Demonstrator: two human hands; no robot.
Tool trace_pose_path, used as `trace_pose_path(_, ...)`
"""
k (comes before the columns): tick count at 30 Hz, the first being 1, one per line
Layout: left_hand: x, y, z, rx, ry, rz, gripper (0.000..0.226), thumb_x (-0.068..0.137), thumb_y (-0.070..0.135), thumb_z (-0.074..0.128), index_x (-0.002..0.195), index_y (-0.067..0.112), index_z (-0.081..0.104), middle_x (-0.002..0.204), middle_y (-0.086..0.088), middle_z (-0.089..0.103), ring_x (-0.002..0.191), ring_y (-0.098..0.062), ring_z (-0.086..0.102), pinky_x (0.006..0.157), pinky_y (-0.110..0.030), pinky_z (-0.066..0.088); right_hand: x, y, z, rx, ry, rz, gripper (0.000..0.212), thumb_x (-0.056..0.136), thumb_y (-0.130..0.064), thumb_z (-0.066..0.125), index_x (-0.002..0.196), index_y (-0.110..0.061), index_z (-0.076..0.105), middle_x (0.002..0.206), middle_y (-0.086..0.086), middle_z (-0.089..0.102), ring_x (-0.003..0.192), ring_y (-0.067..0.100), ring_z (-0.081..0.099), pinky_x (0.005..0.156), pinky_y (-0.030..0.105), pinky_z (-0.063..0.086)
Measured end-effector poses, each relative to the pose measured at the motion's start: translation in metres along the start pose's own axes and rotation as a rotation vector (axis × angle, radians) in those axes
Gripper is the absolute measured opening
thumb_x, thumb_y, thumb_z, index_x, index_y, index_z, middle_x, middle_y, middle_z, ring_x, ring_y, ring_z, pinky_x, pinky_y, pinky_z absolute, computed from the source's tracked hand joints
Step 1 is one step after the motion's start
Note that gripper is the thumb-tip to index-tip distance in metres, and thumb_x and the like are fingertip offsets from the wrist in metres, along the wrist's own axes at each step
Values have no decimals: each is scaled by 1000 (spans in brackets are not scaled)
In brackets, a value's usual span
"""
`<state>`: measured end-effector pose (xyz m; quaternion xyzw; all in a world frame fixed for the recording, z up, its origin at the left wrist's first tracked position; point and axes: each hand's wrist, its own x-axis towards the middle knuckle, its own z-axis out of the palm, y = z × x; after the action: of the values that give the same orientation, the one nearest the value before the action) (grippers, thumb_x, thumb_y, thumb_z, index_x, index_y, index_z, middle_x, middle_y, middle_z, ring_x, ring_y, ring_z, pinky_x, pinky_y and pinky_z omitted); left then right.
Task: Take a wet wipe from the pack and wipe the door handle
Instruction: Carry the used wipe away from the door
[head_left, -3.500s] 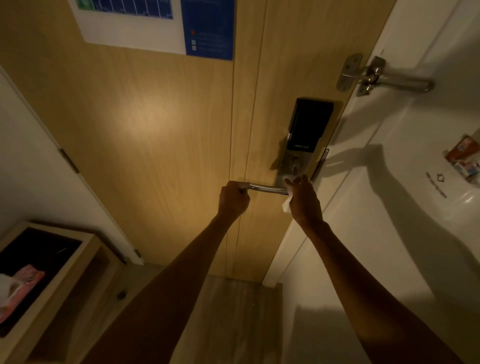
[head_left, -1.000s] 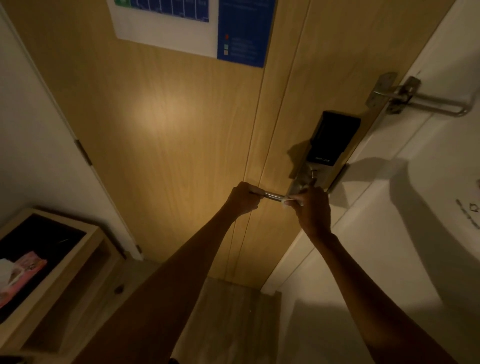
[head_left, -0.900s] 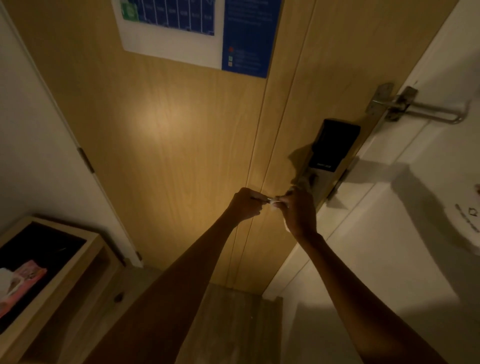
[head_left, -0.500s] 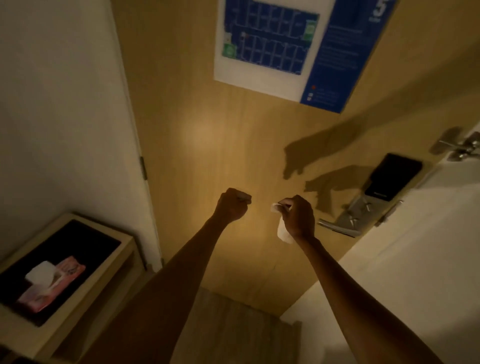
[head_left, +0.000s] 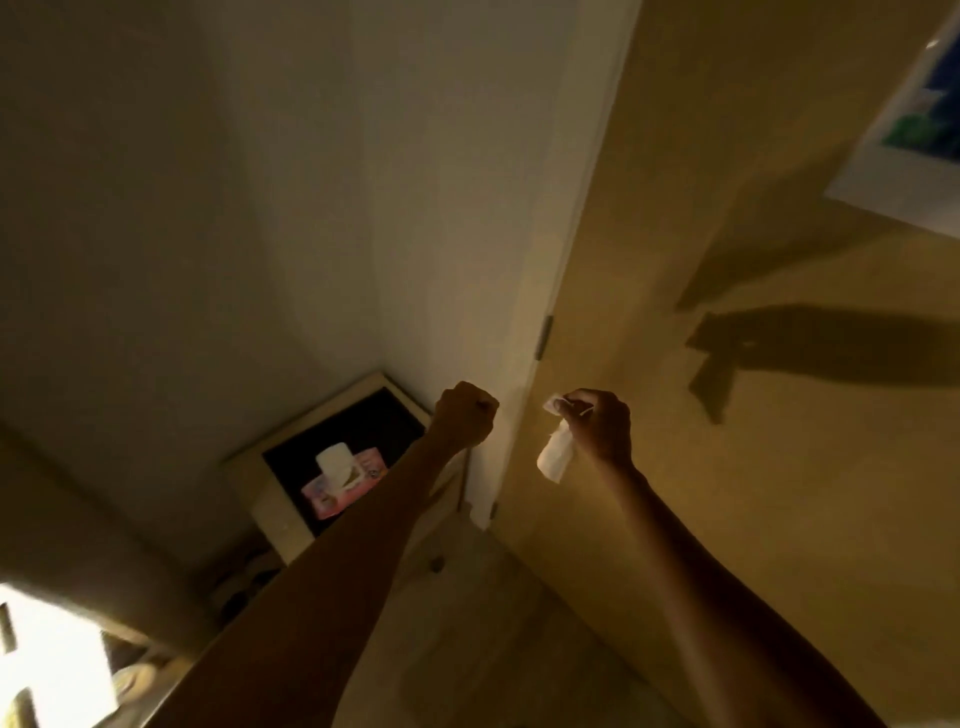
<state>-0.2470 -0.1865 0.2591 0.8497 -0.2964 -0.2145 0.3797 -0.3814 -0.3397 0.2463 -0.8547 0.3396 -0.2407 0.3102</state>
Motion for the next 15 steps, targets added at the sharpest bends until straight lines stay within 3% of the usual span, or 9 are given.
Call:
trace_pose_path(3, 4, -39, -30, -98, 69, -115, 26, 92, 9, 50, 104, 5, 72, 117, -9, 70, 108, -25, 65, 86, -29, 53, 18, -25, 44, 47, -63, -39, 27, 85, -37, 70, 86, -10, 76, 81, 3, 76, 72, 15, 70, 63, 21, 52)
trace_pose_path(7, 17, -76, -65, -155, 94, -228, 31, 98, 17, 43, 115, 3, 65, 121, -12, 66, 112, -26, 61, 98, -35, 49, 43, -55, 93, 108, -129, -82, 22, 85, -34, 71, 84, -13, 76, 77, -1, 74, 63, 3, 63, 55, 3, 38)
trace_pose_path(10, 38, -100, -78, 34, 171, -260, 31, 94, 22, 50, 112, 4, 67, 111, -15, 69, 104, -33, 66, 90, -41, 55, 62, -67, 130, 125, -195, -109, 20, 85, -30, 71, 84, -10, 76, 78, 0, 73, 65, 6, 64, 58, 6, 40)
trace_pose_path(12, 52, -119, -78, 58, 115, -242, 30, 96, 18, 48, 108, -2, 67, 108, -20, 68, 102, -37, 65, 87, -44, 55, 77, -68, 157, 112, -243, -102, 19, 86, -27, 70, 83, -9, 75, 79, 3, 73, 70, 14, 66, 62, 18, 44)
trace_pose_path(15, 72, -148, -74, 144, 89, -291, 36, 98, 23, 47, 126, 4, 59, 127, -15, 61, 117, -32, 58, 99, -40, 48, 99, -62, 199, 86, -303, -104, 16, 86, -20, 69, 85, -5, 75, 82, 9, 74, 74, 20, 68, 65, 23, 45)
